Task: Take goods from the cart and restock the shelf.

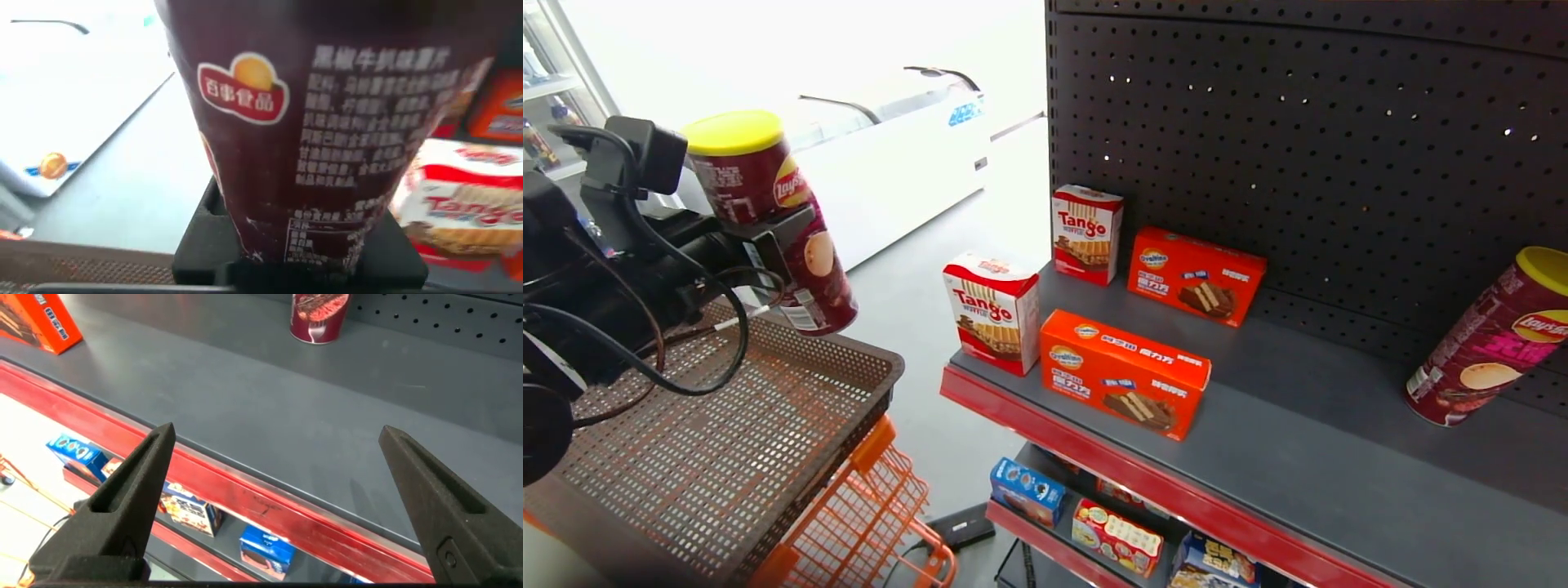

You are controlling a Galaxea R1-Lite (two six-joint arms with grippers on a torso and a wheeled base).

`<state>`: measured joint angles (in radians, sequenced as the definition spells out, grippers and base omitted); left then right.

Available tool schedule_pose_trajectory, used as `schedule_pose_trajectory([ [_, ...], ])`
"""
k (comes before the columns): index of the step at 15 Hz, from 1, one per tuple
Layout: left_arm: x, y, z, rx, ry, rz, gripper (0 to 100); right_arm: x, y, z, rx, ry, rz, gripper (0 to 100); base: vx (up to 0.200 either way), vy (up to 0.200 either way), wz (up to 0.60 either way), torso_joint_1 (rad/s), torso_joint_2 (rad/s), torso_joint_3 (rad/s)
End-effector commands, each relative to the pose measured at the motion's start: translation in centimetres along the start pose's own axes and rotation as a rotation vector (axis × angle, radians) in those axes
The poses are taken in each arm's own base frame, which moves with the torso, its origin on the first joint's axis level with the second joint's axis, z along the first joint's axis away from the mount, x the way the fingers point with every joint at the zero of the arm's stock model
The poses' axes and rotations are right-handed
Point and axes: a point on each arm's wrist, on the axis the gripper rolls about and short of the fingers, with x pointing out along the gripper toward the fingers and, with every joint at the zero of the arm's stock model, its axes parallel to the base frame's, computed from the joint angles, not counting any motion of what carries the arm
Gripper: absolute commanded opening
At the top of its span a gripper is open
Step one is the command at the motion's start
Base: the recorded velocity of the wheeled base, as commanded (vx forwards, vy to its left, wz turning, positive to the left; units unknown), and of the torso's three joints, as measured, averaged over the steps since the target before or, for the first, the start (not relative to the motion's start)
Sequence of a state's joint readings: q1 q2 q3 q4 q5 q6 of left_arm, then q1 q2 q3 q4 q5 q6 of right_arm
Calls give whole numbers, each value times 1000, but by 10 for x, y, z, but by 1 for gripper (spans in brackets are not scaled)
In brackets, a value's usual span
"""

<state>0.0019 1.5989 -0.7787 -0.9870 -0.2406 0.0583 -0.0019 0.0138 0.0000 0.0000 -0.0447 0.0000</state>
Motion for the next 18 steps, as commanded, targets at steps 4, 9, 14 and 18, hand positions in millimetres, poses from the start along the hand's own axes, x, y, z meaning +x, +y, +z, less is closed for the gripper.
schedule_pose_trajectory([
  [4,-1,-43,27,-42,-88,-164,0,0,0,0,0,2,2,100,0,0,0,0,0,0],
  [9,-18,-68,53,-71,-29,-303,0,0,0,0,0,2,1,100,0,0,0,0,0,0],
  [14,-4,-81,78,-45,-107,-382,0,0,0,0,0,2,1,100,0,0,0,0,0,0],
  [18,-5,-104,70,-66,-86,-464,0,0,0,0,0,2,1,100,0,0,0,0,0,0],
])
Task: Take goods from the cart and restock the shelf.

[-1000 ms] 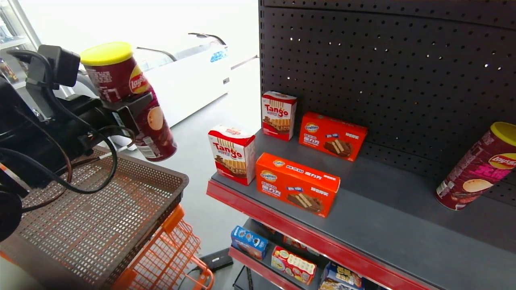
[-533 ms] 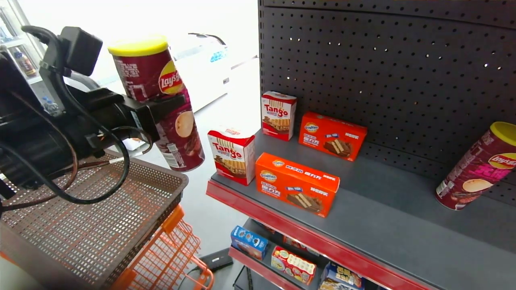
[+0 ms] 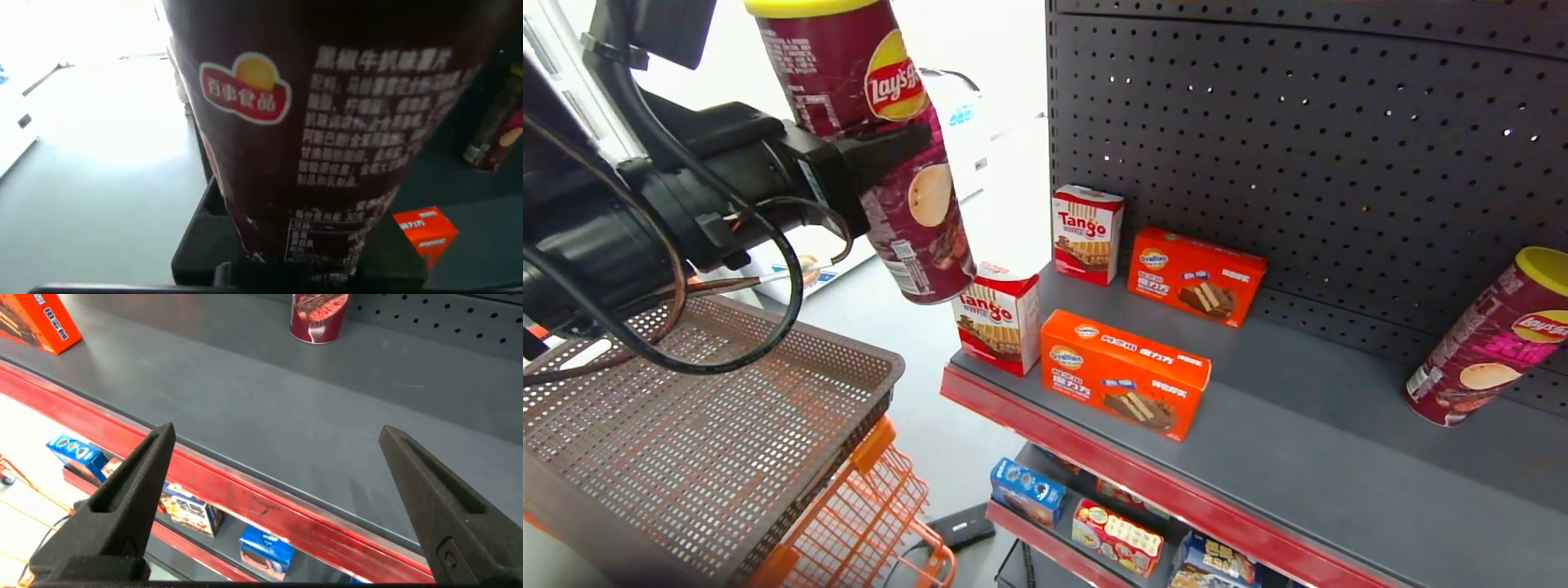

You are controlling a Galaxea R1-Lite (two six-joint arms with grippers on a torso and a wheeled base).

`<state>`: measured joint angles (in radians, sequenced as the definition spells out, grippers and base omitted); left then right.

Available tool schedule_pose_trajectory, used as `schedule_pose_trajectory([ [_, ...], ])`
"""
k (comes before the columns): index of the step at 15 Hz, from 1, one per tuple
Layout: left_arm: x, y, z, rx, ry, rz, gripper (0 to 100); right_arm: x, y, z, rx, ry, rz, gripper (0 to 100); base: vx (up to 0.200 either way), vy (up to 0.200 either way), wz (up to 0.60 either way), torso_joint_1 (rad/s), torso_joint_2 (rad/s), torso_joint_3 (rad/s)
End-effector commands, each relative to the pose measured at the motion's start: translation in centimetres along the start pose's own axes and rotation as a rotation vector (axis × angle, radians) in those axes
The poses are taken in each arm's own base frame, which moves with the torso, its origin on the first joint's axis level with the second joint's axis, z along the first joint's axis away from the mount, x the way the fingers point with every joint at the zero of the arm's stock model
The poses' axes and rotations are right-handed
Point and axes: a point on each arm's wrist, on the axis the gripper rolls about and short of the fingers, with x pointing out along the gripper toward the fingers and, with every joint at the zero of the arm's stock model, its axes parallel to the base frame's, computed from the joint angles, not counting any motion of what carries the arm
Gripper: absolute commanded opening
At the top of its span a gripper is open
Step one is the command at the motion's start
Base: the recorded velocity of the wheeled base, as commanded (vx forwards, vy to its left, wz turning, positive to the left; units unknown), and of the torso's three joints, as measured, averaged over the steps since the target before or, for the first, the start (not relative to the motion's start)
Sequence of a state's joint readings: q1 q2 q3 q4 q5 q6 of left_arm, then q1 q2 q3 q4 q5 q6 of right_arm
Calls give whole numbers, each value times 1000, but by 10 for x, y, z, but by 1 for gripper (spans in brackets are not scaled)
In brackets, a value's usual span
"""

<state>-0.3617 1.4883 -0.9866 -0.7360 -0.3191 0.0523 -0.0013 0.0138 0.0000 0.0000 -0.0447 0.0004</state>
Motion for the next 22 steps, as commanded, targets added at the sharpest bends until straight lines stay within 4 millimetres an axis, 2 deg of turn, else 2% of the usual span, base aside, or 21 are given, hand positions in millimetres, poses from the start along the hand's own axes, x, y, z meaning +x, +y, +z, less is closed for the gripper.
schedule_pose_trajectory([
  [1,3,-9,-9,-19,30,-36,0,0,0,0,0,2,0,100,0,0,0,0,0,0],
  [5,-1,-22,-25,-46,92,-96,0,0,0,0,0,2,0,100,0,0,0,0,0,0],
  [10,-11,-34,-31,-67,126,-188,0,0,0,0,-2,2,1,100,0,0,0,0,0,0],
  [20,-12,-39,-27,-75,111,-265,0,0,0,0,0,2,6,100,0,0,0,0,0,0],
  [22,-11,-38,-27,-75,113,-264,0,0,0,0,0,2,6,100,0,0,-600,7,7,0],
])
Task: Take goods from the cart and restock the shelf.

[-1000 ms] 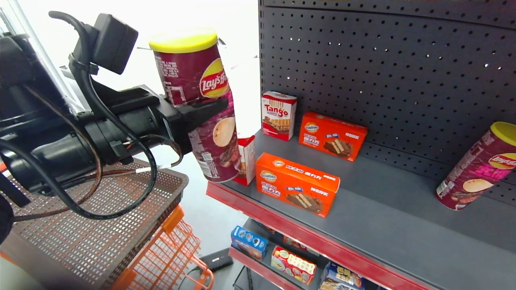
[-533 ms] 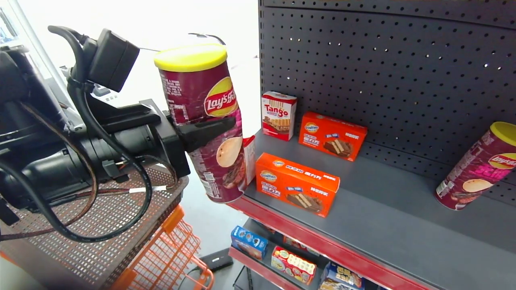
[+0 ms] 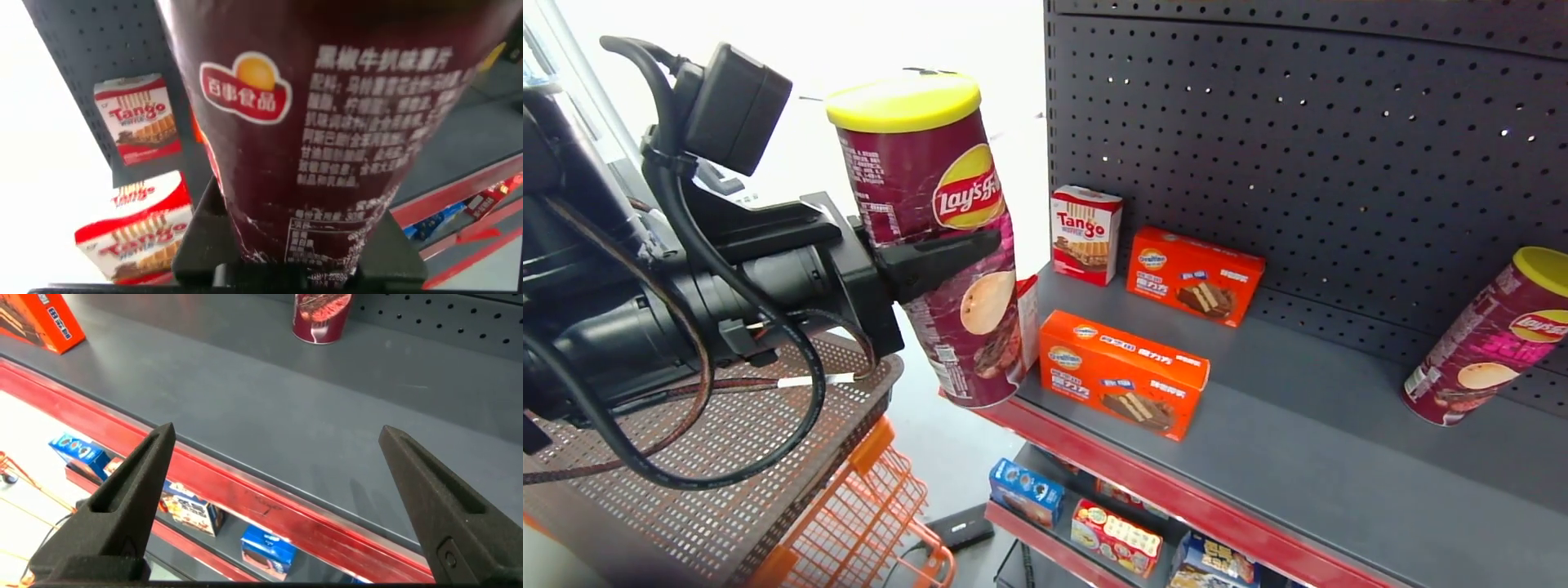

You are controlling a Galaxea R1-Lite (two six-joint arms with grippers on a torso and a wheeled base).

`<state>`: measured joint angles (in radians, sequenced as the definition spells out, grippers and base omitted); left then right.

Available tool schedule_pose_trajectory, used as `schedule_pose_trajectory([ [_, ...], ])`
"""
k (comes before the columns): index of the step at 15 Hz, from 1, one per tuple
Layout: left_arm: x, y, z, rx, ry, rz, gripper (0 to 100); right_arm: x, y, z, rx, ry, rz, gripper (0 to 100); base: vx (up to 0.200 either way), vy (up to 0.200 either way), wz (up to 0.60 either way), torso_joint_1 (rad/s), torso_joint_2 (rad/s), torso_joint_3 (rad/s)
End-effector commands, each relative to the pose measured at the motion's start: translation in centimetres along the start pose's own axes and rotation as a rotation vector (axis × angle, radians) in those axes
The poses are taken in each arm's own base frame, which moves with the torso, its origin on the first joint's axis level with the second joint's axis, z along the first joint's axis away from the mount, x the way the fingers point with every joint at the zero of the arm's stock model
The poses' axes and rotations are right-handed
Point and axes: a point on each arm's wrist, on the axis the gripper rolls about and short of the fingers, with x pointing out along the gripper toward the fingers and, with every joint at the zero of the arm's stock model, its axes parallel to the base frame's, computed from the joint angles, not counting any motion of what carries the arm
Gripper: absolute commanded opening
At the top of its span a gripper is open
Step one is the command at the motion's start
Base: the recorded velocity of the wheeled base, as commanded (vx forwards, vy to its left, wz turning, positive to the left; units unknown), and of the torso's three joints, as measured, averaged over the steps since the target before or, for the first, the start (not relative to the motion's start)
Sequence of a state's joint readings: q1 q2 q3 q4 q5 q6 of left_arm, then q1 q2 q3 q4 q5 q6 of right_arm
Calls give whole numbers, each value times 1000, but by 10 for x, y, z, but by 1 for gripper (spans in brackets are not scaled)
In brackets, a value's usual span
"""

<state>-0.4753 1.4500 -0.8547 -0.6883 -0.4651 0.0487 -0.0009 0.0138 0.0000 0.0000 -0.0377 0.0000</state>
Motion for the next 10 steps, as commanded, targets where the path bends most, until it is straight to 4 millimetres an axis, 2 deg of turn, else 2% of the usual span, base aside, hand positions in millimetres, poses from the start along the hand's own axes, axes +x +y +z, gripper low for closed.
schedule_pose_trajectory([
  [1,1,0,-1,-1,2,0,0,0,0,0,0,2,0,100,0,0,-600,-2,-7,2],
  [9,1,1,-1,-4,2,2,0,0,0,0,0,2,-1,100,0,0,-600,-1,3,2],
  [10,1,0,-1,-5,1,2,0,0,0,0,0,2,-1,100,0,0,0,0,0,0],
])
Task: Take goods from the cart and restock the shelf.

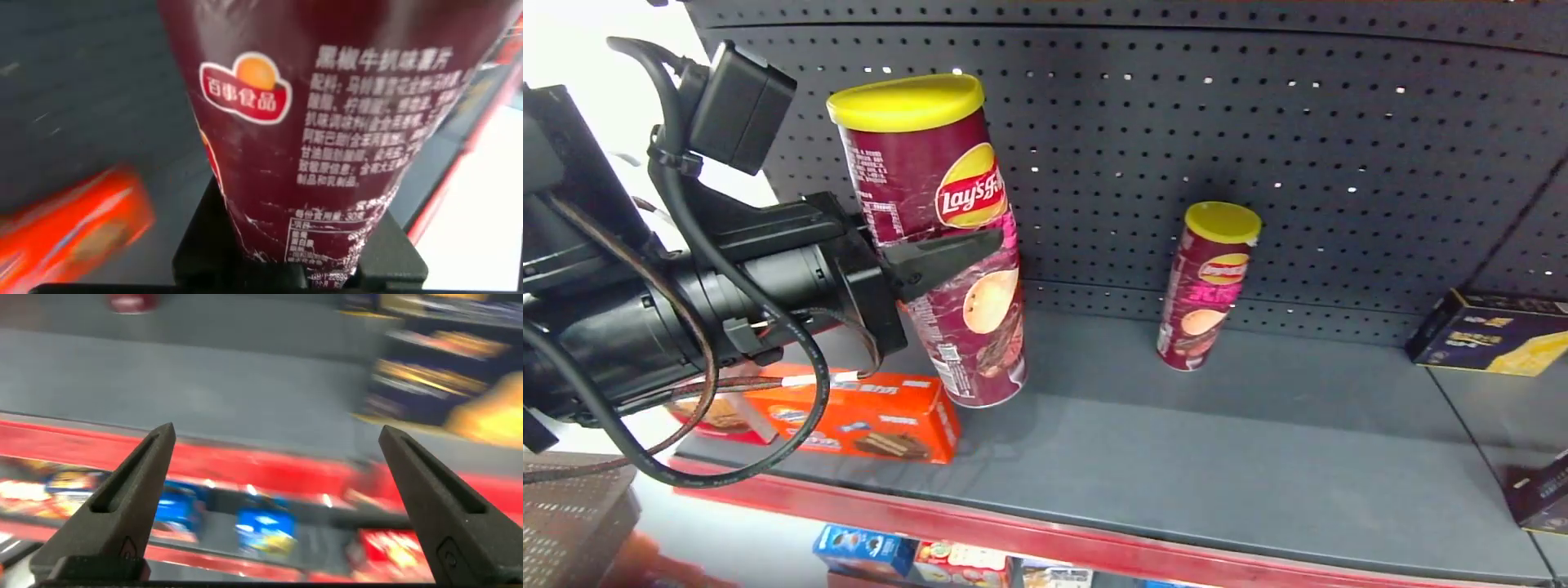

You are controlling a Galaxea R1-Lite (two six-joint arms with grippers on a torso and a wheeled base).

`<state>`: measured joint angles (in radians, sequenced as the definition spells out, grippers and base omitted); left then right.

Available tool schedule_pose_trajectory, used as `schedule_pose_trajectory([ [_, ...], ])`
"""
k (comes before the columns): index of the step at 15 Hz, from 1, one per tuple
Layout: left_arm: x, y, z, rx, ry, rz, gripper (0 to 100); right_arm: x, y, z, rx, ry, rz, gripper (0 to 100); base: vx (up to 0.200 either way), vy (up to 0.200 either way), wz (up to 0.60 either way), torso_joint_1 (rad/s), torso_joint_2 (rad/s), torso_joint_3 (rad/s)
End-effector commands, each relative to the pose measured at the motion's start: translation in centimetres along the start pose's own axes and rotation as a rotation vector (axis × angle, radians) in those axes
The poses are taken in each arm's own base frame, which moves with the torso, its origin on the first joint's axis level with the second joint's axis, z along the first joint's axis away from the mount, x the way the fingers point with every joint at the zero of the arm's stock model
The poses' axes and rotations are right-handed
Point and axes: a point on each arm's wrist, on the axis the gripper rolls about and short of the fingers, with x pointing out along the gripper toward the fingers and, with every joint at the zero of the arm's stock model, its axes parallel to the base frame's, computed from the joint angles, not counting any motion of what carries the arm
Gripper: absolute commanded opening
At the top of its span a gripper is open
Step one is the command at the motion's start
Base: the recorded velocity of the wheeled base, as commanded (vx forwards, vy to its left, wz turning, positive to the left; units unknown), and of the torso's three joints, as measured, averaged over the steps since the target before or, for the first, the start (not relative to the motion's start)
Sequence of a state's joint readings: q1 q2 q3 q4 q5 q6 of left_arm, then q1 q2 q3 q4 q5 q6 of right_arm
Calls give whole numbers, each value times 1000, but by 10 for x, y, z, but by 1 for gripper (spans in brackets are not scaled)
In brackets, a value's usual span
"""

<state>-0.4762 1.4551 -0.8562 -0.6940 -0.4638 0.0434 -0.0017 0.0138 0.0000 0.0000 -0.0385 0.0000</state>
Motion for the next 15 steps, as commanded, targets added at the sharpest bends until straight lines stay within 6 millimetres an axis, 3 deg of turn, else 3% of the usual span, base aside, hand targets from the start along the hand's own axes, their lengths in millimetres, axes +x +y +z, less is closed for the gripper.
schedule_pose_trajectory([
  [1,-1,0,0,-1,1,1,0,0,0,0,0,2,0,100,0,0,0,0,0,0],
  [15,-4,0,-6,-8,17,7,0,0,0,0,0,2,0,100,0,0,-43,0,0,0],
])
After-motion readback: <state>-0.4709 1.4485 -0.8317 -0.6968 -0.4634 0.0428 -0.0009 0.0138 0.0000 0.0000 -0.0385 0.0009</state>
